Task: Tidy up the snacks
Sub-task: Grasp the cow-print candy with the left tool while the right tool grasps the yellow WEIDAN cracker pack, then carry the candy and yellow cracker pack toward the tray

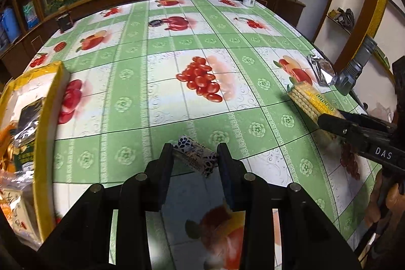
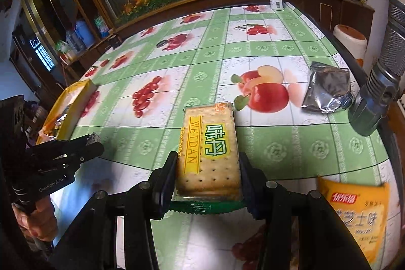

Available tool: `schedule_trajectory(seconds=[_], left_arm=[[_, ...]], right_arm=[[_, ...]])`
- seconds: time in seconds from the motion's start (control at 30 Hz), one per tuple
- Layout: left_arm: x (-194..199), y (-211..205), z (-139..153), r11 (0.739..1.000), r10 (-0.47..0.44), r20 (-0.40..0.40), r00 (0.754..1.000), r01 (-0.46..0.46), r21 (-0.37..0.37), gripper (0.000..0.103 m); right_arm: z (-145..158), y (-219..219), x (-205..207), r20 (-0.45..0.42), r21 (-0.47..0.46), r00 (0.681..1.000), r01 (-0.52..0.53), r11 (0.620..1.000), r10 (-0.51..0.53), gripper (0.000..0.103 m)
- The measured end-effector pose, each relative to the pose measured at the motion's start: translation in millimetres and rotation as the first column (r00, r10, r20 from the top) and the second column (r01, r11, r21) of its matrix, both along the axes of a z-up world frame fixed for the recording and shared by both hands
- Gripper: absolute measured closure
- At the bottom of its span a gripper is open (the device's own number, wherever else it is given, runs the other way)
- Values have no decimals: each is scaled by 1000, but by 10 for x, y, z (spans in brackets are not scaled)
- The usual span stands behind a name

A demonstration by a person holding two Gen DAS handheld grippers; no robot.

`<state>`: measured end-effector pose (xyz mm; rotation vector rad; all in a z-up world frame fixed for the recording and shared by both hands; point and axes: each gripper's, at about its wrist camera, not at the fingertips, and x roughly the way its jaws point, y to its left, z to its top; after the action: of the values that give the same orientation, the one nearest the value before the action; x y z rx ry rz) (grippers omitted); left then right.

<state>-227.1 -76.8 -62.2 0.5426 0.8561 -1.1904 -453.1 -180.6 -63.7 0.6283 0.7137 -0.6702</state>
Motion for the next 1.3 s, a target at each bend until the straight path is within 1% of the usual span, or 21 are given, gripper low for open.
schedule_trajectory(seconds=[0.23,0.33,0.43,0.57,0.67,0.8,0.87,1.07,1.17,1.3], left_arm=[[170,321,209,996,75,26,997,-74,-39,71],[269,480,290,990,128,63,990,-124,-60,71],[392,641,351,981,186,98,978,-179,-74,71],[560,828,396,968,246,122,961,-237,-87,71],[675,968,412,956,288,151,946,-277,-93,71],[849,1130,423,940,338,153,929,-325,-106,71],[919,1200,430,933,357,155,921,-343,-112,71],[1105,1371,455,910,413,172,894,-395,-127,71],[1176,1426,457,900,433,178,883,-415,-133,70],[1255,1480,438,893,448,180,875,-430,-133,70]], right_arm=[[121,237,175,62,13,997,-43,999,42,55],[166,349,310,82,19,994,-72,997,71,56],[210,476,481,98,25,989,-112,993,109,56],[251,624,702,122,36,981,-156,987,150,56],[254,708,867,155,65,971,-193,979,181,56],[233,797,1087,207,117,955,-240,964,213,56],[212,826,1187,239,147,945,-262,954,223,56],[162,938,1504,285,204,924,-317,926,253,56],[148,968,1635,299,221,919,-331,917,259,56],[156,1021,1795,309,230,910,-354,907,277,56]])
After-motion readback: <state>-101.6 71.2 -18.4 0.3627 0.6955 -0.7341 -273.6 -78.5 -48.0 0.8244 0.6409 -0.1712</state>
